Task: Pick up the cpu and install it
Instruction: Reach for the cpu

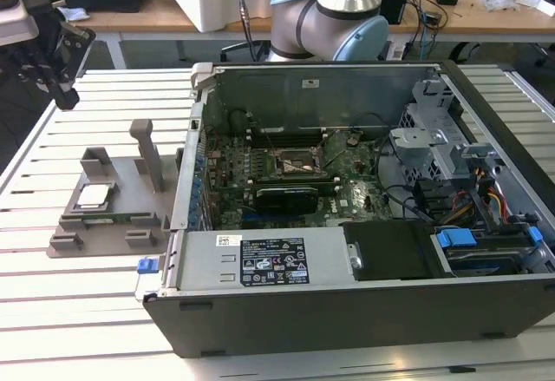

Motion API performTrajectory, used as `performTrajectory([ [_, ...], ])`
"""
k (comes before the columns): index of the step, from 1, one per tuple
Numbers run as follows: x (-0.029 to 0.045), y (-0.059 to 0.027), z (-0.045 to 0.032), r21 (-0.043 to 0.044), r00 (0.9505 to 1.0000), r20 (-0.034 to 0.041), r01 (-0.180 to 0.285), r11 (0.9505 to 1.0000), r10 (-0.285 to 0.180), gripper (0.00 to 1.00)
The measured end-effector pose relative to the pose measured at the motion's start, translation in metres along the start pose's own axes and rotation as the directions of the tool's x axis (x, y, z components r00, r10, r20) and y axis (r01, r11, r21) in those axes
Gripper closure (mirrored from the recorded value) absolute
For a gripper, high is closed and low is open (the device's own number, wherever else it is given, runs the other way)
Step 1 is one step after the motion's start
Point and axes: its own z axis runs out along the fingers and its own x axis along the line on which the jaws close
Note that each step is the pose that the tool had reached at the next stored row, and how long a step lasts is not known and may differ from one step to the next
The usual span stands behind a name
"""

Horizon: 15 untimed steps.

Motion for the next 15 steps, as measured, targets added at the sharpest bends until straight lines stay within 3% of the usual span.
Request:
performTrajectory([
  [7, 0.0143, 0.0000, 0.0016, 0.0000, 1.0000, 0.0000, 0.000, 1.0000, 0.000, 0.89],
  [9, 0.0290, 0.0095, 0.0032, 0.0015, 1.0000, 0.0000, 0.001, 1.0000, -0.001, 0.89],
  [15, 0.0450, 0.0168, 0.0050, 0.0024, 1.0000, 0.0001, 0.002, 1.0000, -0.002, 0.89],
])
